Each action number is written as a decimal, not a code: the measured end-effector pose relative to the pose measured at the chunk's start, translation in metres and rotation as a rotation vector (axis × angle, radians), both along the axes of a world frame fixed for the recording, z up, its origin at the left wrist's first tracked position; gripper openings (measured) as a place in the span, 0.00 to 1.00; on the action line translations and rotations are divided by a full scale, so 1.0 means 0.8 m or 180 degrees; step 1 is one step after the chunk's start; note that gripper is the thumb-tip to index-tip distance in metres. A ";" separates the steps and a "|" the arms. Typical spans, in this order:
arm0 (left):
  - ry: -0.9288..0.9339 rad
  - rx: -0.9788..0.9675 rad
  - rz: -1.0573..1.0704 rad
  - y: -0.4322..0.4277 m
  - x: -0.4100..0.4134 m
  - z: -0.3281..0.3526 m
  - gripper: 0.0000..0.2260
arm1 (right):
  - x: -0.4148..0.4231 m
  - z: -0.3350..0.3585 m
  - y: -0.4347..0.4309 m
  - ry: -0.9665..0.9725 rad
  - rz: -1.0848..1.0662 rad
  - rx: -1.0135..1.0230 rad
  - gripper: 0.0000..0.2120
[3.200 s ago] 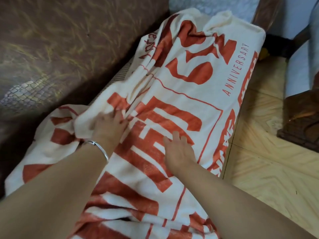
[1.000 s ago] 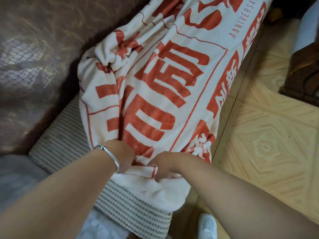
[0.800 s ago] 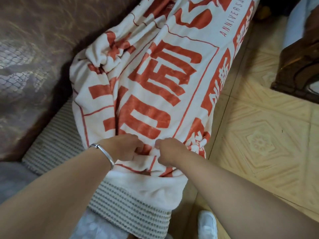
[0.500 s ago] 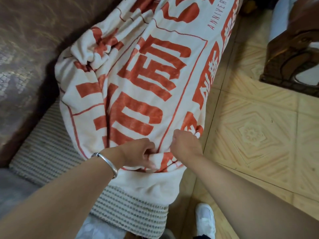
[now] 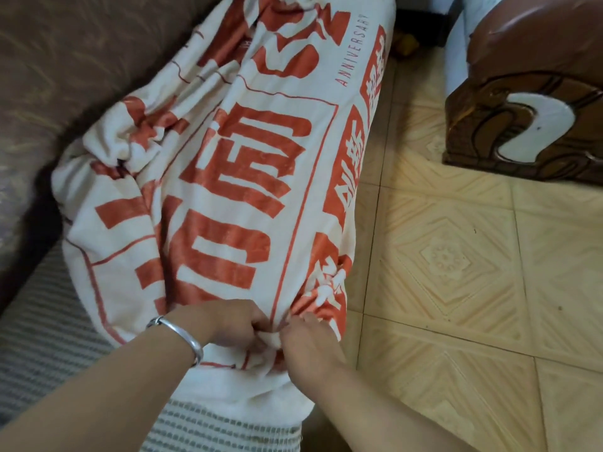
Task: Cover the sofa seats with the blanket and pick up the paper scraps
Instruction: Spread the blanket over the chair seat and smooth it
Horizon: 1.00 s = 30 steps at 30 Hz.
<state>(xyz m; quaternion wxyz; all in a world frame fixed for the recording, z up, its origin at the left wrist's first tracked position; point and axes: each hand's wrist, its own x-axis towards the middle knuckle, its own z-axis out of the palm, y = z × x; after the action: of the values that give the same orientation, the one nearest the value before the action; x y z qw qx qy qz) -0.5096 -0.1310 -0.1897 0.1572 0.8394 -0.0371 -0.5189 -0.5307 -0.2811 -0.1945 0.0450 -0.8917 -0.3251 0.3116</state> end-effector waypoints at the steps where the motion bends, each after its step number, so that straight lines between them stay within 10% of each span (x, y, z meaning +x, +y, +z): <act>1: 0.0091 -0.0020 -0.0030 -0.004 0.000 0.000 0.09 | 0.002 0.003 -0.003 0.0124 0.0058 -0.0082 0.19; 7: 0.0070 -0.0325 -0.0087 -0.016 -0.009 0.003 0.10 | -0.006 0.002 -0.025 0.0824 0.0080 -0.0369 0.11; 19: -0.2187 -0.0301 0.0858 -0.006 -0.032 0.009 0.09 | -0.049 -0.002 0.008 -0.0070 0.0034 0.0155 0.20; 30: -0.0409 0.0335 0.0423 0.004 -0.086 0.029 0.16 | -0.100 0.001 0.008 0.2240 0.1091 -0.0674 0.22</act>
<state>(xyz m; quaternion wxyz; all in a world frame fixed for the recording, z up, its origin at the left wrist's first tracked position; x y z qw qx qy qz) -0.5788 -0.1275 -0.1666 0.1441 0.8787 0.0359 -0.4537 -0.6111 -0.2744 -0.1934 0.0089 -0.6632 -0.4000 0.6326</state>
